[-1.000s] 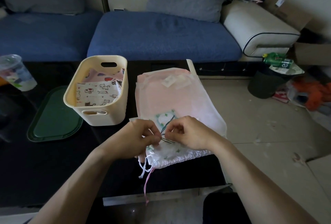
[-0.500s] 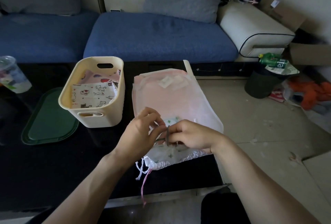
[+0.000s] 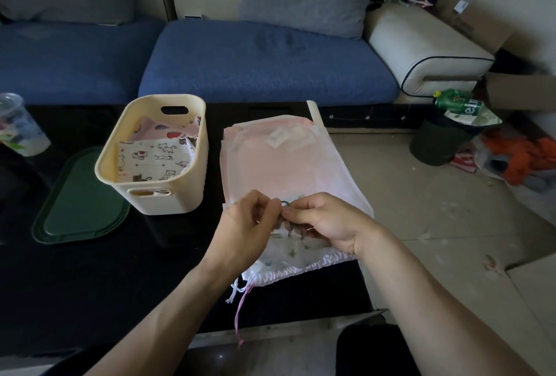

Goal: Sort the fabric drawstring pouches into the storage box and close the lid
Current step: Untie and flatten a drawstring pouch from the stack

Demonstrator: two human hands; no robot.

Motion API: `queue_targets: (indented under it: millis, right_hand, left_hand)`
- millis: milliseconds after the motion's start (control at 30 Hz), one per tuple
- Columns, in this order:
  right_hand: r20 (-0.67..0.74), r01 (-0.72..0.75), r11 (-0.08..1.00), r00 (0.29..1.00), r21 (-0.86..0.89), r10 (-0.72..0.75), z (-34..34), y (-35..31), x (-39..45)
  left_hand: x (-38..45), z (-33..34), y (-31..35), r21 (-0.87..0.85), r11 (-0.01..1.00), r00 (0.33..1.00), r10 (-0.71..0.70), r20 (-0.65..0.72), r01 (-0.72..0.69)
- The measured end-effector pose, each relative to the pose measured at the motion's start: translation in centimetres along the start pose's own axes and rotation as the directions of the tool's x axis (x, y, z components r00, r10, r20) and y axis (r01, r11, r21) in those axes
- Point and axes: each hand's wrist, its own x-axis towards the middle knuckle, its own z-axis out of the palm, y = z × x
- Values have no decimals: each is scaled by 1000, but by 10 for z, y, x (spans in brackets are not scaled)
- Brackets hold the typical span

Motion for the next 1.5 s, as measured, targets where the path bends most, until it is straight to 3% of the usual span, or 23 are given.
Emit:
queue_targets:
  millis: [100,300,467,533,633,700,767,833,1067,1167,1367,1500]
  right_hand:
    - [-14,11,1000,1000,-17,-11,-2,-3,-3]
    - [-13,29,998,999,-60,-30,-2,-4,-8]
    - [-75,108,941,987,-320,-139,1,-4,-9]
    - [-104,155,887,970,-434,-221,1,-3,-7]
    - [-108,192,826,951,-530,-291,2,1,-5]
    - [-89,240,804,936,-544,-340,4,2,-5]
    - [-76,290,814,923,-503,-376,7,-1,-6]
    - [-73,324,815,911,-480,-405,11,-3,-6]
    - [-106,396,808,869,-437,-484,15,-3,-6]
    - [-106,365,850,896,-381,-432,7,-6,-9]
    - [-104,289,913,938,-288,-330,-3,-6,-7]
    - [-118,267,914,942,-305,-315,4,-4,-3]
  left_hand:
    - [-1,-3,4,-98,992,986,-65,154,80]
    - [4,-9,3,-125,985,962,-86,260,122]
    - [7,-10,4,49,999,965,-4,264,-9]
    - [10,-11,5,93,996,959,-43,282,18]
    - [13,-13,5,83,974,903,-226,365,210]
    - [13,-14,9,-124,894,807,-321,496,431]
    - [11,-16,14,-276,757,710,-329,622,592]
    - [8,-15,16,-308,732,681,-281,677,608]
    - [2,-7,12,-357,811,825,-248,508,464]
    - [3,-4,14,-292,890,883,-208,421,349]
    - [4,-7,20,-278,916,925,-192,328,289]
    - [4,-5,16,7,998,993,-65,96,64]
